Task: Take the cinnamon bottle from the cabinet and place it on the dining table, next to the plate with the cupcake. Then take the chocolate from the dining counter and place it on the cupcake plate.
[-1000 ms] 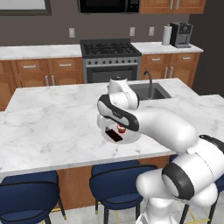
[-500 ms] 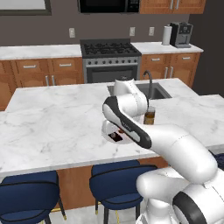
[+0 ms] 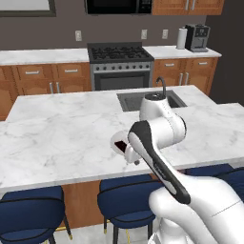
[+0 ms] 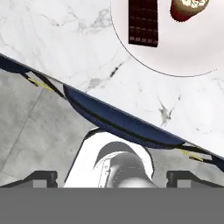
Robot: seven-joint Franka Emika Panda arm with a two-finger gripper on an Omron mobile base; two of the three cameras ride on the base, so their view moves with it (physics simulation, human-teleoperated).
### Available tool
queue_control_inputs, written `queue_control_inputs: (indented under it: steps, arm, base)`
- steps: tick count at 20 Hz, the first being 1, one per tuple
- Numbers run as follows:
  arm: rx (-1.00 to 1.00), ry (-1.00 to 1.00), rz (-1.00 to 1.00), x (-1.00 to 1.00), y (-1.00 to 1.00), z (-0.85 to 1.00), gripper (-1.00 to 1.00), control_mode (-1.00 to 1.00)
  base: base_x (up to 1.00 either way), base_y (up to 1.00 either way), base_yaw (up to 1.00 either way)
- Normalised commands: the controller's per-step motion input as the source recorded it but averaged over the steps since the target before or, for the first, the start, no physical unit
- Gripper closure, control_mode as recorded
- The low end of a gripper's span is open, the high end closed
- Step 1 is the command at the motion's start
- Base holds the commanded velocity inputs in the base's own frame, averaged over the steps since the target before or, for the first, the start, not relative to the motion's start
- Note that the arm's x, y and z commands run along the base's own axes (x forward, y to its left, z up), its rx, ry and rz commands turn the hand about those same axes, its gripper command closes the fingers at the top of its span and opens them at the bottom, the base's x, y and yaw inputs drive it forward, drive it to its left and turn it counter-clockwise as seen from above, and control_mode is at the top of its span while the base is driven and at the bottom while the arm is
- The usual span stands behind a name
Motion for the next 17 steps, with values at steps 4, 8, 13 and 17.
queue_control_inputs:
  steps: [4, 8, 13, 17]
  arm:
    - [0.01, -0.09, 0.0, -0.89, -0.24, 0.1, -1.0, -1.0]
    - [0.0, -0.09, 0.0, -0.88, -0.24, 0.08, -1.0, -1.0]
    - [0.0, -0.09, -0.01, -0.84, -0.25, 0.06, -1.0, -1.0]
    - [0.0, -0.05, -0.06, -0.74, -0.25, 0.05, -1.0, -1.0]
  base:
    - [0.0, 0.0, 0.0]
    - [0.0, 0.0, 0.0]
    - [0.0, 0.0, 0.0]
    - [0.0, 0.0, 0.0]
